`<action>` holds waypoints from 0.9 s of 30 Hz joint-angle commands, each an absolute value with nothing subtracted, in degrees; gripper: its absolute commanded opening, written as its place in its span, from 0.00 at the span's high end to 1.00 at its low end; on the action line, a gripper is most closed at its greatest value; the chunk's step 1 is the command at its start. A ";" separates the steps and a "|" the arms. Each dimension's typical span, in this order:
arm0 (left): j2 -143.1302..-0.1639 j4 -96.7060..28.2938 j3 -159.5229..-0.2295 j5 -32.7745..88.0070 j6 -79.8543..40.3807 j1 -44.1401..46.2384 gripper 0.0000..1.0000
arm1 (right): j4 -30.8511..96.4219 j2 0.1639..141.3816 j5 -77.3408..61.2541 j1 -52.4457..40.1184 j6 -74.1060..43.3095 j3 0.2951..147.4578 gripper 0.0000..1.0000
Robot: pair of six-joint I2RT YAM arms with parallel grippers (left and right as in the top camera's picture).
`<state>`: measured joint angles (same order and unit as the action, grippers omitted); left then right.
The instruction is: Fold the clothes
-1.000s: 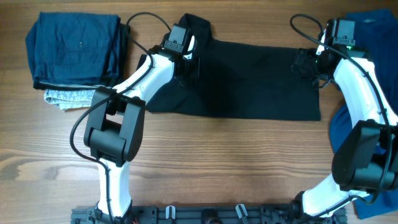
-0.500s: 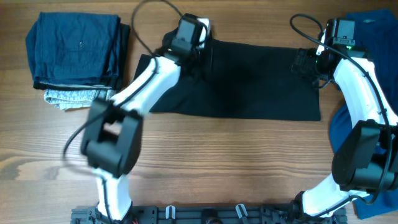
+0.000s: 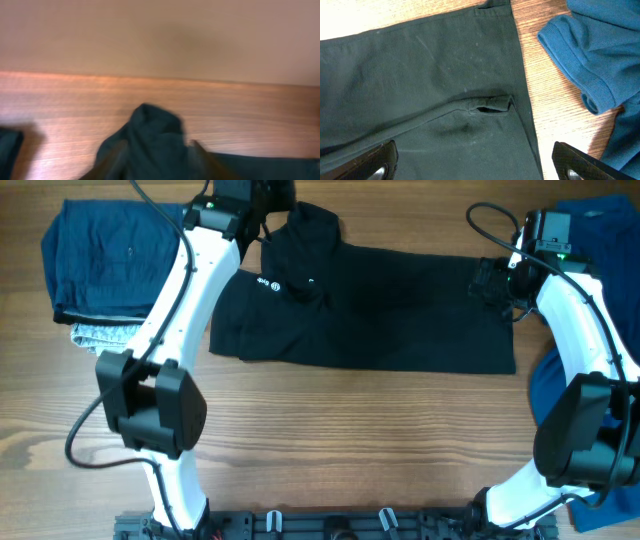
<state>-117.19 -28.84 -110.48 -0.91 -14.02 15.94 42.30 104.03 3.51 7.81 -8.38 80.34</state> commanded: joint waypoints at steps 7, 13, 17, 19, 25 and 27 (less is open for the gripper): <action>-115.94 -34.85 -111.00 -7.14 -16.16 4.78 0.00 | 37.17 103.63 -3.40 7.86 -9.17 80.88 0.00; -115.94 -35.03 -111.00 -7.16 -16.10 2.44 0.00 | 26.48 103.68 -18.59 3.53 -14.09 80.90 0.00; -115.94 -35.03 -111.00 -7.16 -16.10 2.44 0.00 | 10.61 106.80 -13.34 -10.68 -15.59 80.90 0.00; -115.94 -35.03 -111.00 -7.18 -16.10 2.44 0.00 | 3.73 110.56 -7.64 -15.99 -16.73 80.90 0.00; -115.94 -35.03 -111.00 -7.18 -16.10 2.44 0.00 | -14.92 126.54 -1.89 -21.17 -16.47 80.93 0.04; -115.94 -35.03 -111.00 -7.16 -16.10 2.44 0.00 | -18.02 130.13 -1.89 -21.15 -15.49 81.91 0.18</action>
<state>-117.32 -35.16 -110.26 -6.63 -15.40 2.39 -15.94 126.74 -3.95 -21.28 -16.14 80.68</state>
